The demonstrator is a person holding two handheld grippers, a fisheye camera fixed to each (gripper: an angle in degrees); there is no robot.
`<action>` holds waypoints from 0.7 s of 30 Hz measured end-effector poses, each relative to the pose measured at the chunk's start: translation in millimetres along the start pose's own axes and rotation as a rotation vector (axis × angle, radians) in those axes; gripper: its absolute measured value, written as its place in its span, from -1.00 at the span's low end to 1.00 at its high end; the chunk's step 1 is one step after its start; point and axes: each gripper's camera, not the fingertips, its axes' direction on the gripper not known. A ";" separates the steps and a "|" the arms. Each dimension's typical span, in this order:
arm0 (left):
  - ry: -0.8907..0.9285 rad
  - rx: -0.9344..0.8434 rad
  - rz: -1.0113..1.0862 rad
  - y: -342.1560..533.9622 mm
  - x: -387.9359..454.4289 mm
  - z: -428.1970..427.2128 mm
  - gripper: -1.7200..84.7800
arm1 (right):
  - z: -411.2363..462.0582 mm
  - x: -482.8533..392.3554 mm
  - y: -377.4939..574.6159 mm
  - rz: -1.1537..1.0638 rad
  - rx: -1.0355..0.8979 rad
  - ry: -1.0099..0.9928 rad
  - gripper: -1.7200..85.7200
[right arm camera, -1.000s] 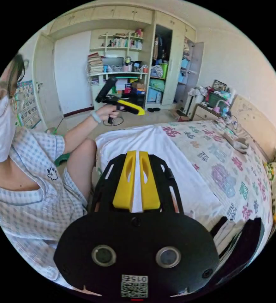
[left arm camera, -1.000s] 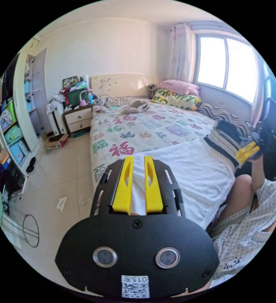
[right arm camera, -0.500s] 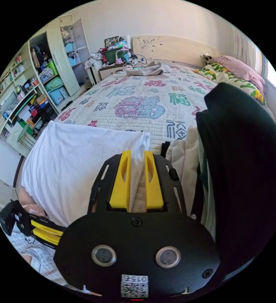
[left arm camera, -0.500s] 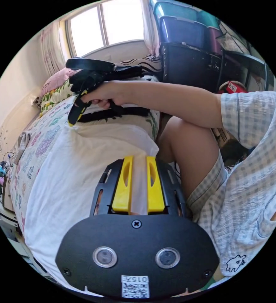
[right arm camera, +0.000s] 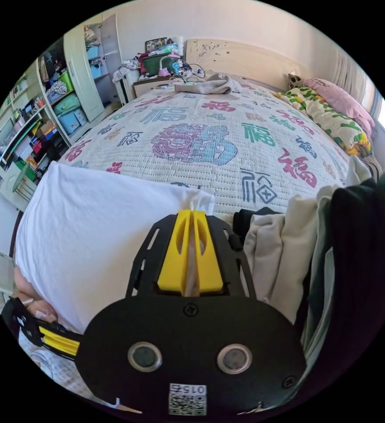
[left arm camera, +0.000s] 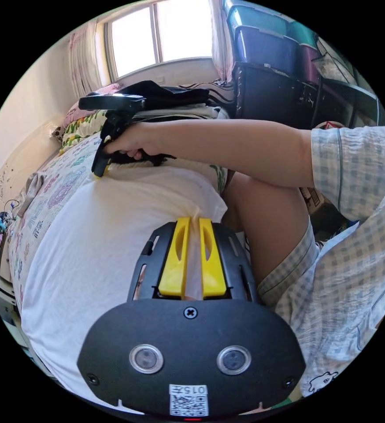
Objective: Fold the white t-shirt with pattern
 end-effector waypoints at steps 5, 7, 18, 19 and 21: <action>0.093 0.125 -0.065 24.3 -29.3 -69.2 -0.83 | -42.3 -41.3 6.8 -0.040 0.112 0.240 -0.81; 0.051 0.191 -0.081 42.0 -37.4 -115.4 -0.81 | -68.9 -70.7 13.9 -0.101 0.220 0.268 -0.81; -0.539 0.481 -0.963 316.1 -72.1 -297.6 -0.73 | -52.8 -305.5 -38.4 -0.625 0.257 -0.286 -0.89; -0.525 0.512 -1.035 338.3 -76.0 -300.6 -0.71 | -35.6 -333.0 -55.6 -0.642 0.205 -0.264 -0.86; -0.486 0.538 -1.091 357.4 -83.6 -303.0 -0.69 | -10.1 -371.9 -78.8 -0.671 0.131 -0.249 -0.83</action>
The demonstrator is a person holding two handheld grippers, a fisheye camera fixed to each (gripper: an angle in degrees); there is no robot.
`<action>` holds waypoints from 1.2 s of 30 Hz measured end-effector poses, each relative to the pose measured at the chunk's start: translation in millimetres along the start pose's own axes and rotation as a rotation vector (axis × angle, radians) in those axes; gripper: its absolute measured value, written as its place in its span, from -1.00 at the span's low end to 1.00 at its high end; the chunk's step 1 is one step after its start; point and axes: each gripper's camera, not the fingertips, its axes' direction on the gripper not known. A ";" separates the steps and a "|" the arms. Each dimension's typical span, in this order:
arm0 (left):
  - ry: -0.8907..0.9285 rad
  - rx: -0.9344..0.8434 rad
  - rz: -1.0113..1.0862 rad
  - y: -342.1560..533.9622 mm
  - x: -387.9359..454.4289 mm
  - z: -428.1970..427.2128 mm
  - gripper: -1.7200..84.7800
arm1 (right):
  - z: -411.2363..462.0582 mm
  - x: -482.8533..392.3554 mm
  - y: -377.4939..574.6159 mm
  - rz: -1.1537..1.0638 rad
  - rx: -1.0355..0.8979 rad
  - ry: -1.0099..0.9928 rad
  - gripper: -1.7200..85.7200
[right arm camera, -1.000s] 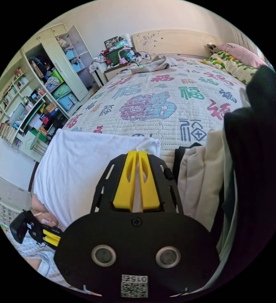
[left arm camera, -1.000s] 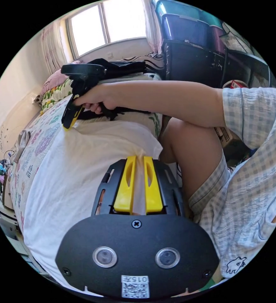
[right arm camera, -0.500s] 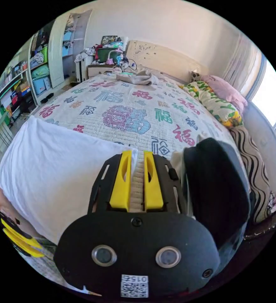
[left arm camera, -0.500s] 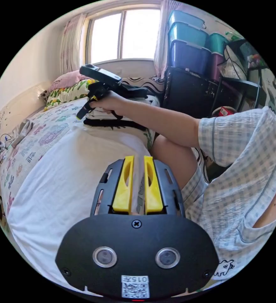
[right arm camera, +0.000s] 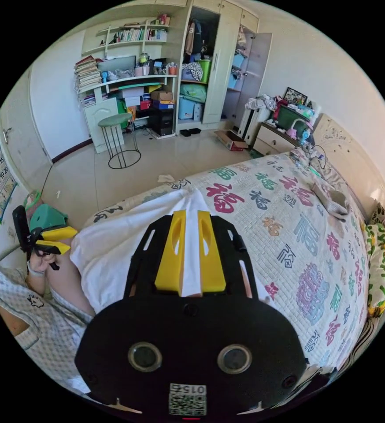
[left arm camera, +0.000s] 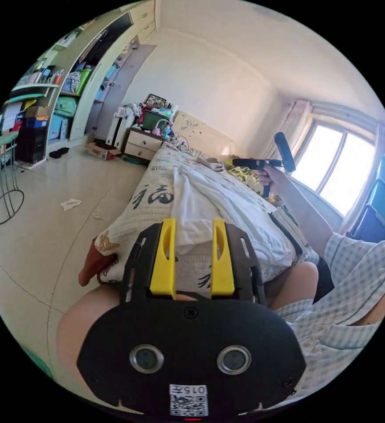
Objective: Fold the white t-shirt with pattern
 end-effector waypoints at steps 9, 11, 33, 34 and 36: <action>0.080 0.056 -0.071 -27.5 -37.2 6.6 -0.73 | 160.1 -45.3 -114.3 -0.146 -0.413 0.253 -0.77; 0.118 0.080 -0.104 -32.8 -52.7 5.1 -0.78 | 186.5 -49.3 -125.8 -0.177 -0.498 0.239 -0.80; 0.272 0.261 -0.149 -43.2 -126.4 -50.9 -0.98 | 159.1 -35.1 -151.4 -0.085 -0.394 0.159 -0.98; 0.278 0.288 -0.165 -40.5 -130.4 -58.7 -0.98 | 147.5 -34.7 -152.4 -0.071 -0.357 0.135 -0.98; 0.284 0.336 -0.189 -35.5 -135.6 -72.3 -0.98 | 126.7 -35.1 -152.8 -0.053 -0.288 0.088 -0.98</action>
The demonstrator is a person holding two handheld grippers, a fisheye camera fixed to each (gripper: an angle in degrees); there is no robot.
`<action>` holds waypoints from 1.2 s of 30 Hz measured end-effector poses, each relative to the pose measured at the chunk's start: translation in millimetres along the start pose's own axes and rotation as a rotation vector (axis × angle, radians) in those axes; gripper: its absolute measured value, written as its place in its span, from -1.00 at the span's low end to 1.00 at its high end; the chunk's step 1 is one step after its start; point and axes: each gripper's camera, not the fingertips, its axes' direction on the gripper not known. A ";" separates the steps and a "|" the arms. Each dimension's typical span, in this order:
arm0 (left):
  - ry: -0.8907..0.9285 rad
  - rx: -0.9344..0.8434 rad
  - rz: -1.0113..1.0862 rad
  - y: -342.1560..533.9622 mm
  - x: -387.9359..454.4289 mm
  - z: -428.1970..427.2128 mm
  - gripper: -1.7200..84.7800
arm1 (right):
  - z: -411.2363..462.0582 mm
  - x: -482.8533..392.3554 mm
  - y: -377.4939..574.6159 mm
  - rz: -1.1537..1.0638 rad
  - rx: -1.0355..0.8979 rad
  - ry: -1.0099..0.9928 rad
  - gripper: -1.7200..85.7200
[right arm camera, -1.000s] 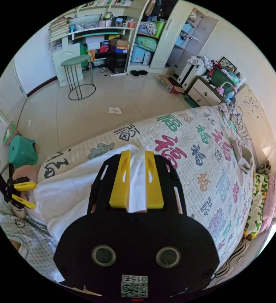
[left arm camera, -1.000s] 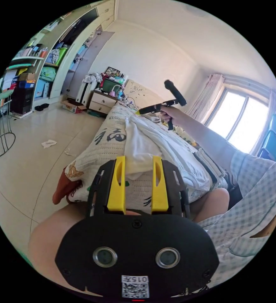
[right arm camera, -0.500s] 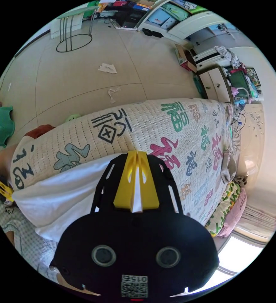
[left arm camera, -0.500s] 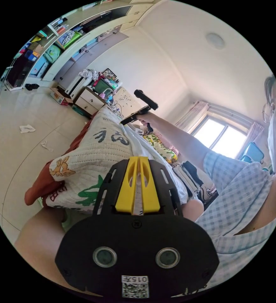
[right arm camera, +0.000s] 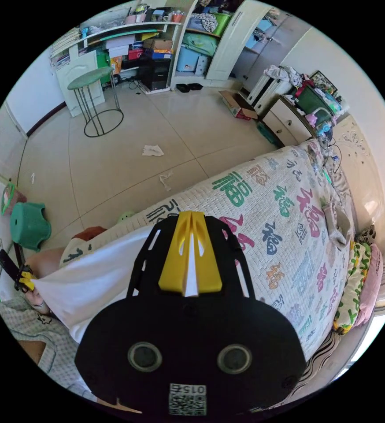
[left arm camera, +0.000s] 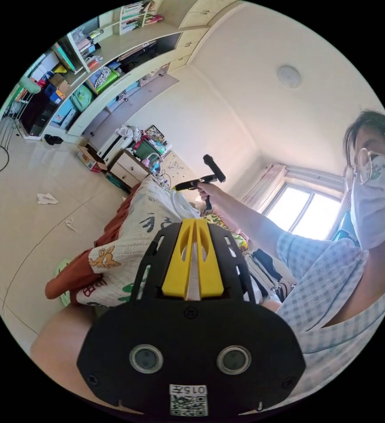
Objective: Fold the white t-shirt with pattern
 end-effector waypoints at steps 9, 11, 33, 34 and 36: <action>0.154 -0.003 0.209 3.6 72.8 -20.3 -0.98 | -100.6 39.9 100.8 0.081 0.253 -0.043 -0.98; 0.236 -0.043 0.275 19.5 109.9 -3.9 -0.98 | -125.2 64.2 149.7 0.134 0.303 -0.053 -0.98; 0.500 -0.742 0.557 342.4 305.8 277.6 -0.96 | -109.8 220.3 523.8 0.505 0.163 0.230 -0.98; 0.476 -0.775 0.582 355.8 309.4 285.6 -0.95 | -110.8 221.5 531.2 0.499 0.149 0.239 -0.97; 0.444 -0.838 0.614 373.7 312.4 296.2 -0.91 | -119.0 220.8 543.2 0.508 0.138 0.307 -0.95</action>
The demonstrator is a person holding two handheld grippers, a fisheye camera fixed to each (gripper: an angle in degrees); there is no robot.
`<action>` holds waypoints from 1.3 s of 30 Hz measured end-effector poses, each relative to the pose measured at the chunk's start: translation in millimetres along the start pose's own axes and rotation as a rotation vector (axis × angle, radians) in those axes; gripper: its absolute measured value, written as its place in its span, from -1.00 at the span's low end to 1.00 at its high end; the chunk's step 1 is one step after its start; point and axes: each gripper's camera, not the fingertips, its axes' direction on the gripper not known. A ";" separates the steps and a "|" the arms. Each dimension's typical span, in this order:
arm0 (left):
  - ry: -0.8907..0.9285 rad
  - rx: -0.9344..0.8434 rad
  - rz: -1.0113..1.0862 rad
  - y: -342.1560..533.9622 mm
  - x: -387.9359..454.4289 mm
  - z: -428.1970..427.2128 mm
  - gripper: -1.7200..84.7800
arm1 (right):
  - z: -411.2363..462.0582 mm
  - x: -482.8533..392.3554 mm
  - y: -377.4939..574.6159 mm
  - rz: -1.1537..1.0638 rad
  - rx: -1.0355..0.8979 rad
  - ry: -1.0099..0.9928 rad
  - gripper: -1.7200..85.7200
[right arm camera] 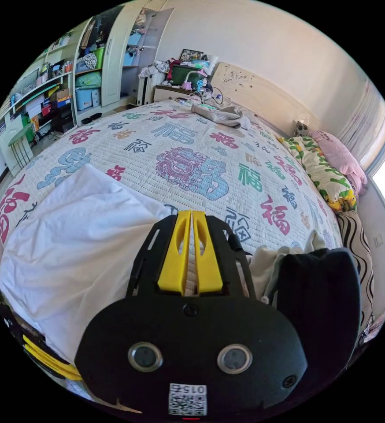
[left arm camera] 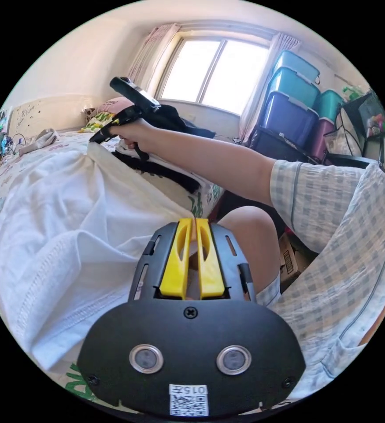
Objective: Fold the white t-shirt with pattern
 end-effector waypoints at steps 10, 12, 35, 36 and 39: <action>-0.081 0.129 0.200 35.0 48.6 -97.1 -0.79 | -146.5 19.3 92.2 -0.142 0.160 -0.405 -0.79; -0.248 0.175 0.182 49.4 40.5 -121.3 -0.79 | -168.8 8.6 124.4 -0.201 0.162 -0.569 -0.80; -0.440 0.053 0.143 40.2 -23.7 -139.0 -0.93 | -240.5 58.6 190.6 -0.113 0.112 -0.316 -0.87; -0.437 0.086 0.130 29.0 -32.5 -148.6 -0.92 | -241.3 68.5 181.8 -0.075 0.138 -0.288 -0.86; -0.529 0.133 0.166 -41.0 -77.5 -164.4 -0.77 | -225.9 99.0 128.2 0.022 0.144 -0.120 -0.82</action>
